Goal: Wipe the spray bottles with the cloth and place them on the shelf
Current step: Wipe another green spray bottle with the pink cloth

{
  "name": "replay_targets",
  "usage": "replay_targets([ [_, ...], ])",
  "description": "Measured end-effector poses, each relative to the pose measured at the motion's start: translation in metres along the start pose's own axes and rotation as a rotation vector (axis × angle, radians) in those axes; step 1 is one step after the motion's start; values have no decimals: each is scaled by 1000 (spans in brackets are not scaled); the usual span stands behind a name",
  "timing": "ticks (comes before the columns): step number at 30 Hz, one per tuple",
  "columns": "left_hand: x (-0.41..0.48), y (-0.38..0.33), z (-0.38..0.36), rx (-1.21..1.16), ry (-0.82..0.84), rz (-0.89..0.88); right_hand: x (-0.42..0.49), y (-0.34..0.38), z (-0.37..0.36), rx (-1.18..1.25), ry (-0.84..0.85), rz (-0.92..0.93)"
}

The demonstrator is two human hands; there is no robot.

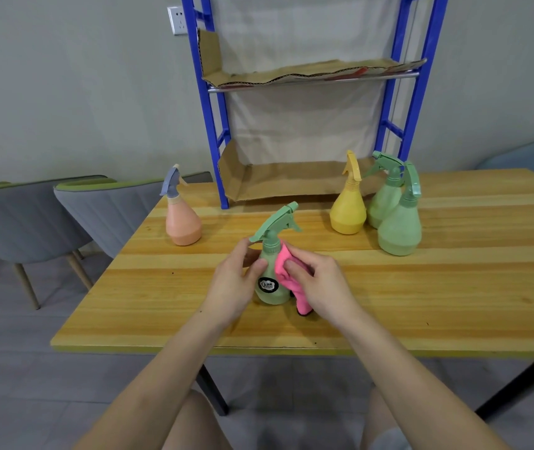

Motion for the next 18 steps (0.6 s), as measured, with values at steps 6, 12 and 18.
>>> replay_targets([
  [6,-7,-2,-6,-63,4,46,-14,-25,9,-111,50,-104],
  [12,-3,-12,-15,110,-112,42,-12,-18,12,-141,34,-100],
  [18,3,-27,-11,-422,-156,164,-19,1,21,172,-281,-21],
])
Point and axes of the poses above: each hand's wrist, its own x-axis towards the middle knuckle, its own z-axis out of the back of the hand, y = z × x, the point moved 2 cm from there along x, towards the middle knuckle, and after that the axes turned 8 degrees about z, right-handed, at the moved point
